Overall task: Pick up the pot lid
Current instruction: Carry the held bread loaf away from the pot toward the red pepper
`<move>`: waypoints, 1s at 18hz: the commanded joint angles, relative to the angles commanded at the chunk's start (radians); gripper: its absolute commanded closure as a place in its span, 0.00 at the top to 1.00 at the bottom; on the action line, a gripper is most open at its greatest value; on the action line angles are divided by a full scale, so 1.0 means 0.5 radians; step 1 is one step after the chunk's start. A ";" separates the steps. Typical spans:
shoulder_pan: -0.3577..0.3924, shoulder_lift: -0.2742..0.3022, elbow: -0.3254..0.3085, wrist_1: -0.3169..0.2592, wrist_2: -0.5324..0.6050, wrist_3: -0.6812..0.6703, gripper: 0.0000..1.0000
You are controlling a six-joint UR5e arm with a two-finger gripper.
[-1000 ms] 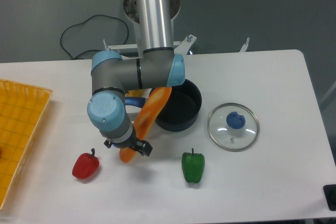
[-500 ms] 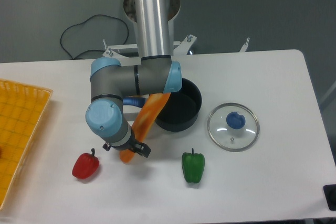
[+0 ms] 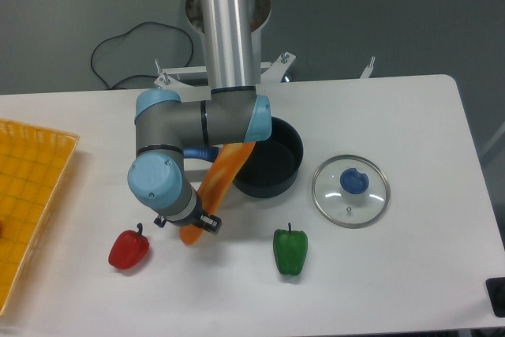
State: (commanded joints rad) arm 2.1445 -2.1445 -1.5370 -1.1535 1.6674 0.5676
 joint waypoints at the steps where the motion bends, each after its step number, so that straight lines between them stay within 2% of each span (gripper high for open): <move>1: 0.000 0.000 0.000 0.000 -0.003 0.000 0.40; 4: 0.000 0.000 0.000 0.000 0.000 -0.003 0.31; 6: 0.000 0.003 0.000 -0.003 -0.003 -0.003 0.21; 12: 0.021 0.061 0.024 -0.012 -0.040 0.000 0.20; 16: 0.055 0.113 0.043 -0.046 -0.095 0.003 0.20; 18: 0.086 0.141 0.092 -0.098 -0.184 0.003 0.20</move>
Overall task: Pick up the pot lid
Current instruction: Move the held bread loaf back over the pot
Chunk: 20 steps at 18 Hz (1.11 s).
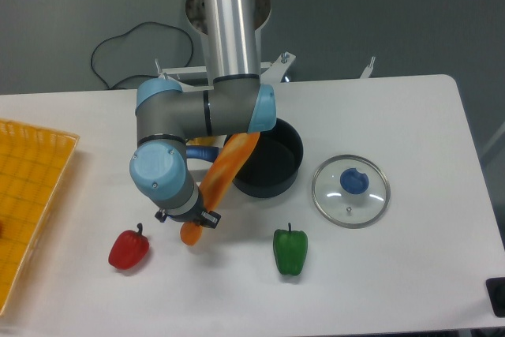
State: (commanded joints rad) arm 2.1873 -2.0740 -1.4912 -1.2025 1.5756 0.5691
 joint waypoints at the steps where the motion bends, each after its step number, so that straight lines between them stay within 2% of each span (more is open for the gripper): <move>1: 0.015 0.003 0.031 -0.034 -0.025 0.003 0.20; 4: 0.064 0.049 0.083 -0.126 -0.104 0.076 0.20; 10: 0.150 0.153 0.056 -0.255 -0.188 0.202 0.20; 14: 0.178 0.163 0.031 -0.234 -0.328 0.221 0.20; 20: 0.230 0.233 -0.162 -0.093 -0.565 0.393 0.20</move>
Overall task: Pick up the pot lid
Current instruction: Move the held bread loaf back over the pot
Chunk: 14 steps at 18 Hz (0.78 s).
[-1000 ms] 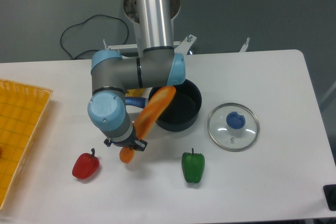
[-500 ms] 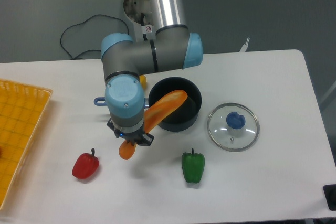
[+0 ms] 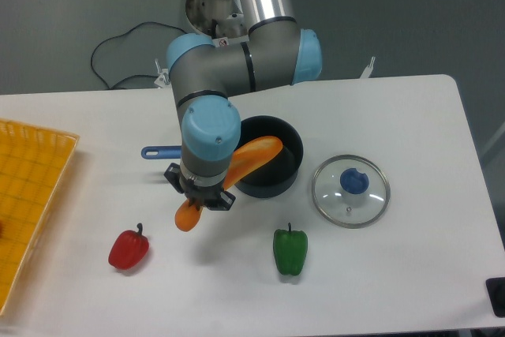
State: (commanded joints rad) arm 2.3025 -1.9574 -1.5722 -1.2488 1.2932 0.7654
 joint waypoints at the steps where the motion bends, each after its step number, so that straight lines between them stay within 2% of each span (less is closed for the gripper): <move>1: 0.006 0.003 0.000 -0.003 -0.003 0.006 0.20; 5: 0.040 0.018 -0.076 0.006 -0.067 0.122 0.22; 8: 0.083 0.098 -0.172 0.003 -0.074 0.221 0.23; 10: 0.092 0.114 -0.218 0.006 -0.068 0.248 0.26; 14: 0.135 0.147 -0.249 -0.003 -0.074 0.322 0.28</move>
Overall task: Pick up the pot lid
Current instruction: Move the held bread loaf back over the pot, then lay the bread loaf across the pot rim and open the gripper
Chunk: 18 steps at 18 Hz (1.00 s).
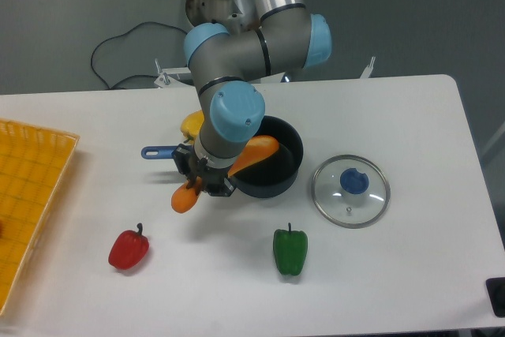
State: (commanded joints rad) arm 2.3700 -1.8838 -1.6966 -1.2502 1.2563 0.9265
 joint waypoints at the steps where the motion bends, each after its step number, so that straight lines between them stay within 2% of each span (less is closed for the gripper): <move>1: 0.003 0.003 0.000 0.000 0.003 0.003 0.37; 7: 0.022 0.012 0.009 0.000 0.000 0.000 0.65; 9: 0.043 0.015 0.037 -0.006 -0.003 0.000 0.93; 10: 0.046 0.015 0.058 -0.009 0.000 0.000 0.97; 18: 0.046 0.018 0.147 -0.018 0.043 0.040 1.00</move>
State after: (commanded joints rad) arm 2.3930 -1.8745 -1.6231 -1.2594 1.2777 0.9463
